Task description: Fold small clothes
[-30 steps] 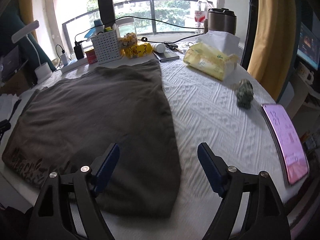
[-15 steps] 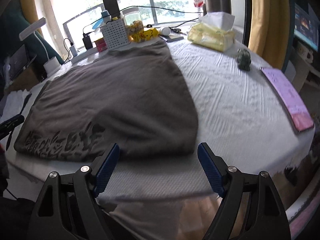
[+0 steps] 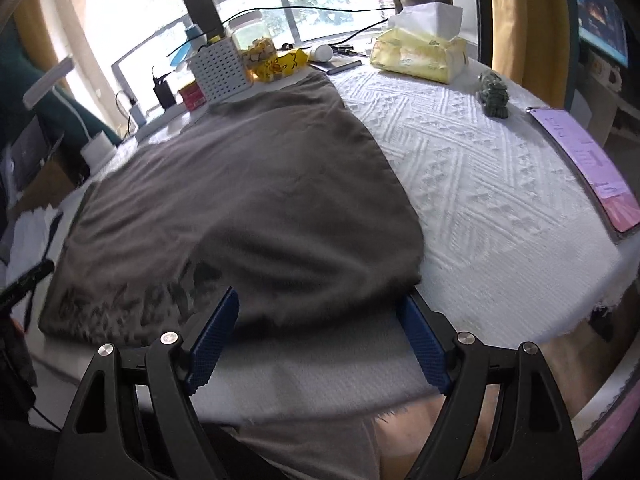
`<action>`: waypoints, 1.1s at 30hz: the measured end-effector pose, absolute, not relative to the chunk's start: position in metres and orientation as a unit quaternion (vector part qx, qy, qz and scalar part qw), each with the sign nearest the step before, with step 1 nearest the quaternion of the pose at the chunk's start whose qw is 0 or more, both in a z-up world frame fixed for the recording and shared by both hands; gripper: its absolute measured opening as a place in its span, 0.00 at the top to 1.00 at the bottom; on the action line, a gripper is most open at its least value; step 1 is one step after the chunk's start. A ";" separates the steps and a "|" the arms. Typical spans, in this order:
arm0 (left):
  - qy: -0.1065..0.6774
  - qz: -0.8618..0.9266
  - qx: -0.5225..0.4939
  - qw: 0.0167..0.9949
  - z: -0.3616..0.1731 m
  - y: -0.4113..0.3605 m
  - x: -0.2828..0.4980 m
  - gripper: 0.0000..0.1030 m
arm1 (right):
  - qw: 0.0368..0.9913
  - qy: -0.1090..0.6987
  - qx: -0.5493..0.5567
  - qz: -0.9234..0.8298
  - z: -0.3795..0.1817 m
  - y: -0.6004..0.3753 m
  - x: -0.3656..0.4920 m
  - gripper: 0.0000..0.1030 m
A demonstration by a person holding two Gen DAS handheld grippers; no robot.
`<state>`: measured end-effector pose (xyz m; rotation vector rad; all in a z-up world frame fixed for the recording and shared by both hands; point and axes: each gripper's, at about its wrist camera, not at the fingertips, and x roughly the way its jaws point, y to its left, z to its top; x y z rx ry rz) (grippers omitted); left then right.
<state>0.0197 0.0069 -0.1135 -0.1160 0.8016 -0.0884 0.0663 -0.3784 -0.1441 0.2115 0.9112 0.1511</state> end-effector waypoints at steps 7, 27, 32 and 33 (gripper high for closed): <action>0.391 -0.031 -0.063 0.918 -0.113 0.026 0.034 0.45 | 0.889 0.434 0.122 0.079 -0.144 -0.365 0.100 0.19; 0.407 -0.036 -0.091 0.908 -0.121 0.052 0.091 0.45 | 0.894 0.423 0.109 0.100 -0.147 -0.324 0.188 0.53; 0.405 -0.043 -0.093 0.908 -0.121 0.059 0.105 0.45 | 0.898 0.422 0.091 0.090 -0.150 -0.318 0.198 0.74; 0.405 -0.044 -0.094 0.909 -0.121 0.060 0.107 0.45 | 0.898 0.422 0.088 0.090 -0.150 -0.317 0.199 0.75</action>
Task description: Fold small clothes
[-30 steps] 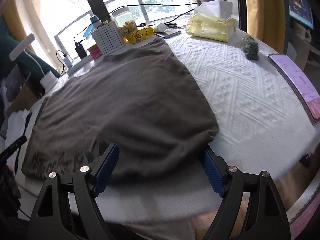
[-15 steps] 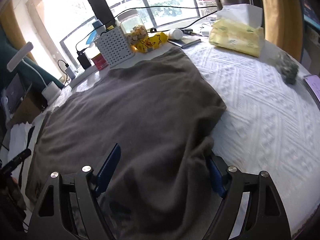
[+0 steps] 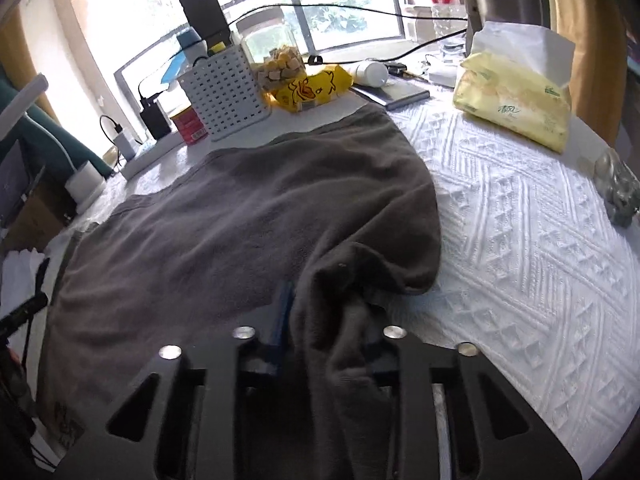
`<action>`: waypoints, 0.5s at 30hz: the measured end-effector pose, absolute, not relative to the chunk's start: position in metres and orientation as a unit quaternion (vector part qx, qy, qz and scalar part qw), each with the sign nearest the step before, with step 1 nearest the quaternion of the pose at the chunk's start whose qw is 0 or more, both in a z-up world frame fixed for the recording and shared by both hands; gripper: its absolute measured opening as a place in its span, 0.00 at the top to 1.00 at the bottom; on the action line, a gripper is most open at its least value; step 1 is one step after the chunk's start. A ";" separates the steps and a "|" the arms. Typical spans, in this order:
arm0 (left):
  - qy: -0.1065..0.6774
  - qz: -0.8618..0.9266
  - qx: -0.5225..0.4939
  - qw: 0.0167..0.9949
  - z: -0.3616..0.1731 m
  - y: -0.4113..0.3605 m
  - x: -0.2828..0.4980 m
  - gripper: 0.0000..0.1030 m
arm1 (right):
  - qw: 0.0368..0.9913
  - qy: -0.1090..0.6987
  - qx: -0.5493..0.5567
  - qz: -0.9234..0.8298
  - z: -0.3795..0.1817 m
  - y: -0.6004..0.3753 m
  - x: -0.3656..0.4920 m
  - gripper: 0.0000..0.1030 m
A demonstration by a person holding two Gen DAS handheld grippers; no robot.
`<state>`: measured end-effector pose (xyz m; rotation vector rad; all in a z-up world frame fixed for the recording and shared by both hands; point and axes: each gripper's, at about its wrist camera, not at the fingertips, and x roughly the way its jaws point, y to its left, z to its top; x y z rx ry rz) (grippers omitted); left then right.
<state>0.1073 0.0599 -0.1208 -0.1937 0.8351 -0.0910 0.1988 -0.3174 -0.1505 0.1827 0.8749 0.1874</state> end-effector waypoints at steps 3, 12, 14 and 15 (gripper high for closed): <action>0.404 -0.046 -0.098 0.908 -0.121 0.065 0.113 0.45 | 0.896 0.427 0.072 0.095 -0.151 -0.312 0.202 0.78; 0.385 -0.039 -0.114 0.915 -0.114 0.084 0.103 0.45 | 0.897 0.424 0.058 0.111 -0.135 -0.304 0.203 0.80; 0.380 -0.040 -0.122 0.916 -0.113 0.090 0.097 0.45 | 0.901 0.414 0.052 0.115 -0.126 -0.299 0.200 0.80; 0.376 -0.041 -0.127 0.917 -0.113 0.092 0.094 0.45 | 0.903 0.410 0.051 0.117 -0.121 -0.296 0.199 0.81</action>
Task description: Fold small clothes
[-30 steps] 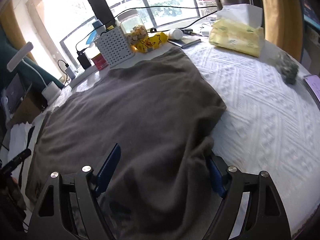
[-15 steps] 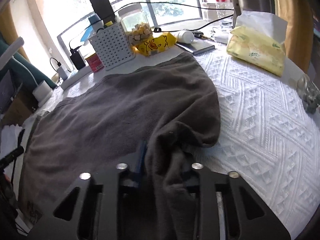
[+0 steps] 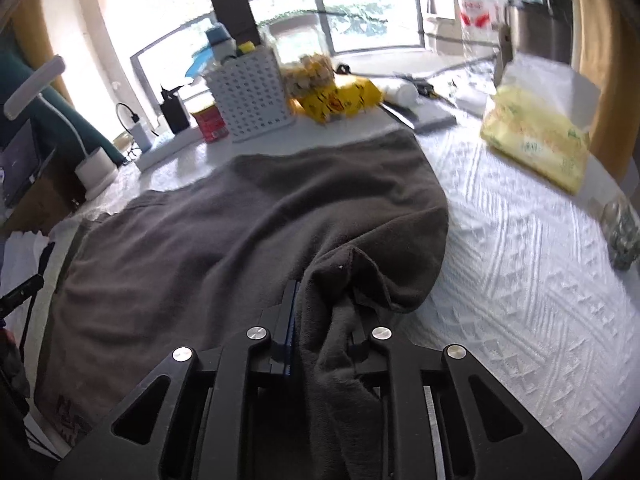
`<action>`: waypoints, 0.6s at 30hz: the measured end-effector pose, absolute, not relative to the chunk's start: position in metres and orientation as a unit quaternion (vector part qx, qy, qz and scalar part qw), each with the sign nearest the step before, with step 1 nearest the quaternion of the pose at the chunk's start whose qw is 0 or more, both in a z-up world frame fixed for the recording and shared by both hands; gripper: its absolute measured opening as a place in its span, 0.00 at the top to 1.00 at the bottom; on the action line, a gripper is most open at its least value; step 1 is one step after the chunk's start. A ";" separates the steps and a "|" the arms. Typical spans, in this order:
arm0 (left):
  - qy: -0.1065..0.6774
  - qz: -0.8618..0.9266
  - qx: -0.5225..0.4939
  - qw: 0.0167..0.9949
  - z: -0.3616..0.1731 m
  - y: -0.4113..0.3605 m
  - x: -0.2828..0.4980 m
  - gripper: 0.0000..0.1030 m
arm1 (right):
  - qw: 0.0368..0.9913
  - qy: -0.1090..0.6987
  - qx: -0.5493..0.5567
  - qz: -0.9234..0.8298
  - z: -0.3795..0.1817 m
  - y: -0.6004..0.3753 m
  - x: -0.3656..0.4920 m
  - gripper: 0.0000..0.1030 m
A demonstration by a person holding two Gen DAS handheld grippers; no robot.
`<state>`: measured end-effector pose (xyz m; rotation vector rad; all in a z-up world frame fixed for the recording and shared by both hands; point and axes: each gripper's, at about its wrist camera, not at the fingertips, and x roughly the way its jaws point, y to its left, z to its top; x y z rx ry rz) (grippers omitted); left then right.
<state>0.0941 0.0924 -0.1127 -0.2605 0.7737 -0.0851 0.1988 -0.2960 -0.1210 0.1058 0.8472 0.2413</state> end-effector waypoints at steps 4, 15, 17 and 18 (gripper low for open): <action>0.373 -0.042 -0.140 0.916 -0.114 0.102 0.086 0.45 | 0.909 0.395 0.040 0.124 -0.104 -0.283 0.195 0.82; 0.354 -0.047 -0.149 0.922 -0.104 0.126 0.068 0.44 | 0.911 0.372 0.009 0.177 -0.078 -0.212 0.185 0.83; 0.354 -0.047 -0.152 0.922 -0.104 0.131 0.064 0.44 | 0.909 0.372 0.005 0.189 -0.077 -0.199 0.183 0.83; 0.355 -0.048 -0.153 0.921 -0.105 0.132 0.062 0.44 | 0.906 0.373 0.002 0.199 -0.077 -0.189 0.182 0.83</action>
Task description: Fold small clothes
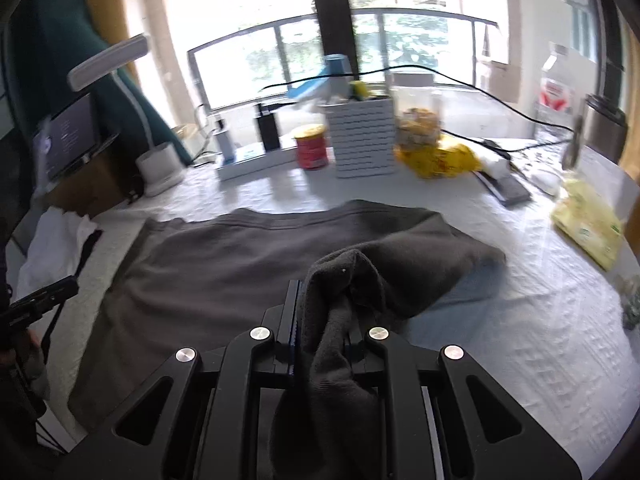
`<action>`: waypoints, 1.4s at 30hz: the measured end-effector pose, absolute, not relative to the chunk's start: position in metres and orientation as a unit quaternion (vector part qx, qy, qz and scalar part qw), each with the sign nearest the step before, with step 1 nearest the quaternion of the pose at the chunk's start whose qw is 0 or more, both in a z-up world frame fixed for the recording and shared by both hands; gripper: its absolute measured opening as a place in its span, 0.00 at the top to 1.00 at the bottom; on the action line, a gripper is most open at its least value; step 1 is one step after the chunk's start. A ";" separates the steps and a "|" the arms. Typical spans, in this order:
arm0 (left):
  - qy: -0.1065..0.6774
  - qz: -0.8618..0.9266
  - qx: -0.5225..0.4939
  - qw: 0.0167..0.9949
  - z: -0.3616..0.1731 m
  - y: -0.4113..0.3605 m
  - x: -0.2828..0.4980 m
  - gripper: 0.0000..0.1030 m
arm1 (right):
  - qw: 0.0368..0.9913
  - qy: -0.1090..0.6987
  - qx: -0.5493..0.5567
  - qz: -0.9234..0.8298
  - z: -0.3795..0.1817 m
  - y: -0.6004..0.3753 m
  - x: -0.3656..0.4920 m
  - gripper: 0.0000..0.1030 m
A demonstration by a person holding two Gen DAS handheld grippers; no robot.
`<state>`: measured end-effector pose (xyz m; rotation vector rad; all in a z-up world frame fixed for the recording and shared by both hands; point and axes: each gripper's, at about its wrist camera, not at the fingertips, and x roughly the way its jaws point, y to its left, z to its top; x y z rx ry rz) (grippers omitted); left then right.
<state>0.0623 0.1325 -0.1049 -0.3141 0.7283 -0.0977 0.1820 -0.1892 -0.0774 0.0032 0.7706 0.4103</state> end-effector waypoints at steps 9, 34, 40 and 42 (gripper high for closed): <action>0.356 -0.052 -0.159 0.919 -0.108 0.145 0.048 0.44 | 0.887 0.383 -0.020 0.258 -0.084 -0.126 0.165 0.83; 0.351 -0.038 -0.183 0.918 -0.121 0.176 0.014 0.44 | 0.811 0.441 -0.121 0.365 -0.129 0.013 0.118 0.76; 0.352 -0.017 -0.180 0.918 -0.122 0.184 0.005 0.44 | 0.786 0.438 -0.144 0.412 -0.128 0.031 0.093 0.51; 0.353 -0.013 -0.177 0.919 -0.122 0.185 0.004 0.44 | 0.768 0.442 -0.145 0.440 -0.129 0.038 0.084 0.51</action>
